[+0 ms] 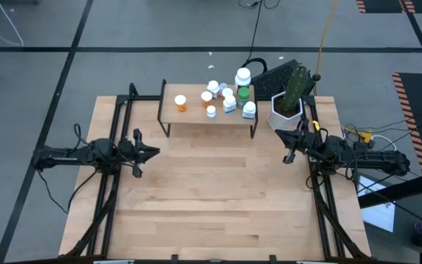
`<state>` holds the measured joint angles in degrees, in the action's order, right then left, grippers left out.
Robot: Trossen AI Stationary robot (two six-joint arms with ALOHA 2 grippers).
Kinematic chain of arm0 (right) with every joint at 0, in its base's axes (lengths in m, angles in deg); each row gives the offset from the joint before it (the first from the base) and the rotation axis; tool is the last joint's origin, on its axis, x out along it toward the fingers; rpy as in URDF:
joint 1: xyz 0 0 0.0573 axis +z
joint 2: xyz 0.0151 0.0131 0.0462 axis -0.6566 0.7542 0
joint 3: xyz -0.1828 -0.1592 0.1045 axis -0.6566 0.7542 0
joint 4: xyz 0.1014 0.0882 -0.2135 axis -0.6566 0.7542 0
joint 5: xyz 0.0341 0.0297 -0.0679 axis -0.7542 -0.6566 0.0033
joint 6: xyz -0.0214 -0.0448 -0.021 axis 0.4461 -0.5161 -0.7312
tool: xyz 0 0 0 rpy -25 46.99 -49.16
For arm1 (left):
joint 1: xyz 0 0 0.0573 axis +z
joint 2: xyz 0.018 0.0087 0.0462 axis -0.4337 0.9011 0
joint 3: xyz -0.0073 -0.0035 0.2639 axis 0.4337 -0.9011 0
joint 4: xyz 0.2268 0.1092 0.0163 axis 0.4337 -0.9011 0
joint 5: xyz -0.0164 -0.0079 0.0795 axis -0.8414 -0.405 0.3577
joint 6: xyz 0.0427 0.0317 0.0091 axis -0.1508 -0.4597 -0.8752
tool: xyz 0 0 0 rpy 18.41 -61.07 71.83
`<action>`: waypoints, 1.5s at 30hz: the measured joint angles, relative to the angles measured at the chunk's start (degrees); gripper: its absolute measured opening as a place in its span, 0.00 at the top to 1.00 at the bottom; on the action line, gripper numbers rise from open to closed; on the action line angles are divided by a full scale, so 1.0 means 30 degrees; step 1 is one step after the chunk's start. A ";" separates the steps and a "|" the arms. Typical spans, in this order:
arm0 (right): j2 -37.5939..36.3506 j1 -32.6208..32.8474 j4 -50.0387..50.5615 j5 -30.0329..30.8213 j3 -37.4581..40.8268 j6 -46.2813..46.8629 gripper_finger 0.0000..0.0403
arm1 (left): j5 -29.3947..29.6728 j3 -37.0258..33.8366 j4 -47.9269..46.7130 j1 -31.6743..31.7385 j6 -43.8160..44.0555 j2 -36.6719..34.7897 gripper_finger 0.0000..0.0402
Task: Pick and place medicine bottles onto shelf by color
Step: Return to Home Position
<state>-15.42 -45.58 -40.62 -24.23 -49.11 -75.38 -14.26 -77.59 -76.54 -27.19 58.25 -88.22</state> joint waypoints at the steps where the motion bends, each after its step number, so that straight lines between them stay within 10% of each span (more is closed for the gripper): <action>1: -0.0007 0.0000 -0.0006 0.0001 0.0000 -0.0007 1.00 | 0.0005 0.0013 0.0295 -0.0096 -0.0007 0.0050 0.90; 20: -0.2641 0.1604 0.0133 -0.0278 0.0007 -0.0003 1.00 | -0.0009 -0.0001 0.1182 -0.2679 -0.0007 0.0037 0.90; 45: -0.2623 0.3779 -0.0991 -0.0335 0.0022 -0.0007 1.00 | -0.0019 0.0006 0.1182 -0.0862 0.0044 0.0029 0.90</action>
<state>-23.29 -34.24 -43.60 -25.23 -49.04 -75.41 -14.31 -77.57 -72.99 -29.77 58.38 -88.13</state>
